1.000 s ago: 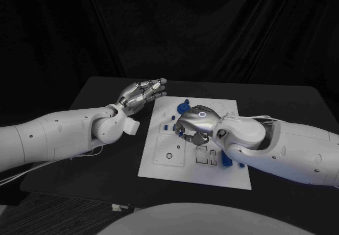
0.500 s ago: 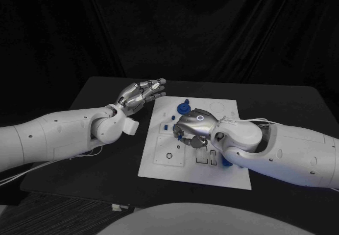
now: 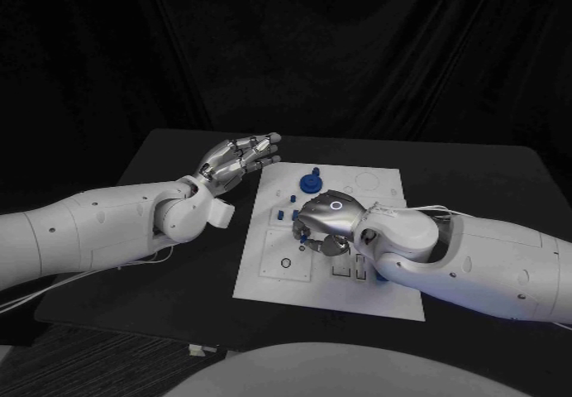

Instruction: Assemble the parts on the task board

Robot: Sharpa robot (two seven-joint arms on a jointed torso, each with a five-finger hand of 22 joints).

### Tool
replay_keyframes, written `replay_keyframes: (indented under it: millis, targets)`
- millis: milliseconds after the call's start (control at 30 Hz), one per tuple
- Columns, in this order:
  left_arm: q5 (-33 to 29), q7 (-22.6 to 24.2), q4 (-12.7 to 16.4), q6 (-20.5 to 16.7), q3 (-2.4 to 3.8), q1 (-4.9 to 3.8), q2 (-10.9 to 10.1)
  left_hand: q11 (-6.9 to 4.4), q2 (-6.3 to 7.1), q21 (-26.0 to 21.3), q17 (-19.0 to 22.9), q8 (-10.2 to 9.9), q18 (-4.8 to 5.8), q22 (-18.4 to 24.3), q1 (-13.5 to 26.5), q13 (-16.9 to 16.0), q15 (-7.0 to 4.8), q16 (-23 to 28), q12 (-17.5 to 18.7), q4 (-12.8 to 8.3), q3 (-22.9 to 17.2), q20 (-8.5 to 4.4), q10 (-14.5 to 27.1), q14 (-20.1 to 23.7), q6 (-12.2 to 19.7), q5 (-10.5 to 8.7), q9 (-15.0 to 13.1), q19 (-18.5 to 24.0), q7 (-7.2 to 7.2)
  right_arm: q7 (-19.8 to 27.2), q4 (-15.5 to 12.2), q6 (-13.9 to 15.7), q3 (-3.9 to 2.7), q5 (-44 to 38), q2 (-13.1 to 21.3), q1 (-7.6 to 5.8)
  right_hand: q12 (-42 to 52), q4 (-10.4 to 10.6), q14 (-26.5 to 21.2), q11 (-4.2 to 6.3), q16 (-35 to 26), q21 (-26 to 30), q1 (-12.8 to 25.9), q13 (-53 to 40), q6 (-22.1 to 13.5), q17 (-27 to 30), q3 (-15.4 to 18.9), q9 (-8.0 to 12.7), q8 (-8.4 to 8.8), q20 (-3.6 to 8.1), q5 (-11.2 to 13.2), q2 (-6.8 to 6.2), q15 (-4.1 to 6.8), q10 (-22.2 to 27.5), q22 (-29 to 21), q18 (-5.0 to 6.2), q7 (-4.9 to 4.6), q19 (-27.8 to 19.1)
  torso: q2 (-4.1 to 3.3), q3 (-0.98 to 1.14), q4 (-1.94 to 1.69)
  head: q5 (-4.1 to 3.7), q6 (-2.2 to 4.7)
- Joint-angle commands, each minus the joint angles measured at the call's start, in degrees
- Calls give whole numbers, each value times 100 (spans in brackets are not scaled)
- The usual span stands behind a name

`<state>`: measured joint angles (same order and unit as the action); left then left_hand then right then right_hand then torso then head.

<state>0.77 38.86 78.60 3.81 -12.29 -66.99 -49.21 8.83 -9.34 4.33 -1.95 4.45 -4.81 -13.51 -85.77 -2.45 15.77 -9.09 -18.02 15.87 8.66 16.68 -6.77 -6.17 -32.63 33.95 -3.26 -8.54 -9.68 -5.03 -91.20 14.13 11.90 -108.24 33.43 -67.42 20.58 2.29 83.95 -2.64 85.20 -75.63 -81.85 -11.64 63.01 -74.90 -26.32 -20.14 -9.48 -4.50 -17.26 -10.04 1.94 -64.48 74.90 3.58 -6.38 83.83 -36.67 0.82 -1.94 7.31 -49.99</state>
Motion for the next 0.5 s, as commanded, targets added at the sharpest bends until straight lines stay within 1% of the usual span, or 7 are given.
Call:
replay_keyframes:
  millis: [33,267,500]
  targets:
    - [-37,382,-3,78,6,10,12,35,-20,-38,2,38,56,8,-46,-10,15,-24,-31,9,-39,12,-8,12,-52,37,-10,45,-88,19,4,-60,-3,-57,2,33,-35,-48,363,-9,-14,21,-30,-11,38,-520,2,-3,24,-18,-28,53,-52,-37,1079,-30,-7,-7,0,0,0,4,-1]
    - [-37,361,-19,85,6,12,19,36,-21,-38,1,43,55,7,-48,-11,16,-28,-40,9,-41,12,-13,11,-72,38,-12,44,-89,20,8,-59,-3,-57,8,68,-35,-48,363,-9,-14,21,-30,-11,38,-520,2,-3,24,-18,-28,53,-52,-37,1079,-30,-7,-7,-1,0,0,-5,-1]
    - [-37,353,-24,90,6,14,20,36,-21,-38,1,43,55,7,-48,-11,16,-28,-40,9,-41,12,-13,11,-72,38,-12,44,-89,25,11,-64,-3,-57,3,102,-35,-51,362,-10,-16,27,-28,-12,39,-515,5,-2,26,-18,-31,52,-52,-41,1077,-29,-8,-10,-1,0,1,11,-1]
